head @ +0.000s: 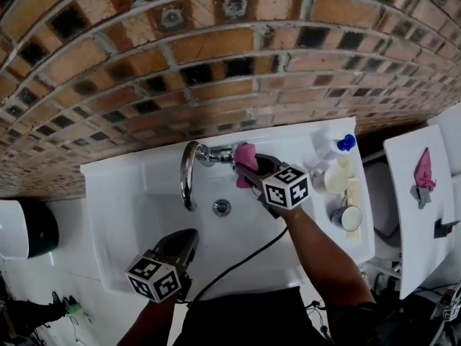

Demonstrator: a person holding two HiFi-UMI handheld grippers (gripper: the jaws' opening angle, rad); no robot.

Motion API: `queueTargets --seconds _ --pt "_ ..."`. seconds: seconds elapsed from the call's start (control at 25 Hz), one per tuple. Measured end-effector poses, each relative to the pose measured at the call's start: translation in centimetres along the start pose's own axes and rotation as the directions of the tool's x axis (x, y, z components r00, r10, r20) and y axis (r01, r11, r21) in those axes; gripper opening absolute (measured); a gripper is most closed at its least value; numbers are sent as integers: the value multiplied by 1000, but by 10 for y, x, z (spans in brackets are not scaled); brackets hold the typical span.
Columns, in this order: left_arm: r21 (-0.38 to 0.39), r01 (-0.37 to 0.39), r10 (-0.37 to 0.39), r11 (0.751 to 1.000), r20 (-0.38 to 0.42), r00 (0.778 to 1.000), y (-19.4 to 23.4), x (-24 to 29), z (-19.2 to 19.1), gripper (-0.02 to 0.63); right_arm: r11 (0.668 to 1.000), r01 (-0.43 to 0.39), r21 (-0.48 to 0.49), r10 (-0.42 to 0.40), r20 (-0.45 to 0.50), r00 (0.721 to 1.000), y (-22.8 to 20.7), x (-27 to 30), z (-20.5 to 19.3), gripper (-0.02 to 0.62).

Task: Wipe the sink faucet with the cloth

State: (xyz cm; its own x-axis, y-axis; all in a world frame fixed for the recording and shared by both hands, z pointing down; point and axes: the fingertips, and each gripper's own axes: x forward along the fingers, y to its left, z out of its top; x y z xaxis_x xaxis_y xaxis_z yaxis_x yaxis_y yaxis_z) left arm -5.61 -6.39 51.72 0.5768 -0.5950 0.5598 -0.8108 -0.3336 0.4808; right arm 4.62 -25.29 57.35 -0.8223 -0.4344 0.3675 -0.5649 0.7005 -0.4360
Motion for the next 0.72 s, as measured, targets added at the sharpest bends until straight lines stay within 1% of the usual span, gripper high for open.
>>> queueTargets --seconds 0.12,0.32,0.44,0.6,0.72 --pt "-14 6 -6 1000 -12 1000 2 4 2 6 999 -24 -39 23 -25 999 -4 8 0 150" --pt "-26 14 -14 1000 -27 1000 9 8 7 6 996 -65 -67 62 -41 997 -4 11 -2 150" --pt "-23 21 -22 1000 -34 999 12 12 9 6 989 -75 -131 67 -62 996 -1 12 1 149" --pt "-24 32 -33 999 -40 999 13 15 9 6 968 -70 -241 46 -104 994 2 11 4 147" --pt "-23 33 -34 999 -41 999 15 14 9 6 955 -78 -285 49 -110 993 7 6 9 146"
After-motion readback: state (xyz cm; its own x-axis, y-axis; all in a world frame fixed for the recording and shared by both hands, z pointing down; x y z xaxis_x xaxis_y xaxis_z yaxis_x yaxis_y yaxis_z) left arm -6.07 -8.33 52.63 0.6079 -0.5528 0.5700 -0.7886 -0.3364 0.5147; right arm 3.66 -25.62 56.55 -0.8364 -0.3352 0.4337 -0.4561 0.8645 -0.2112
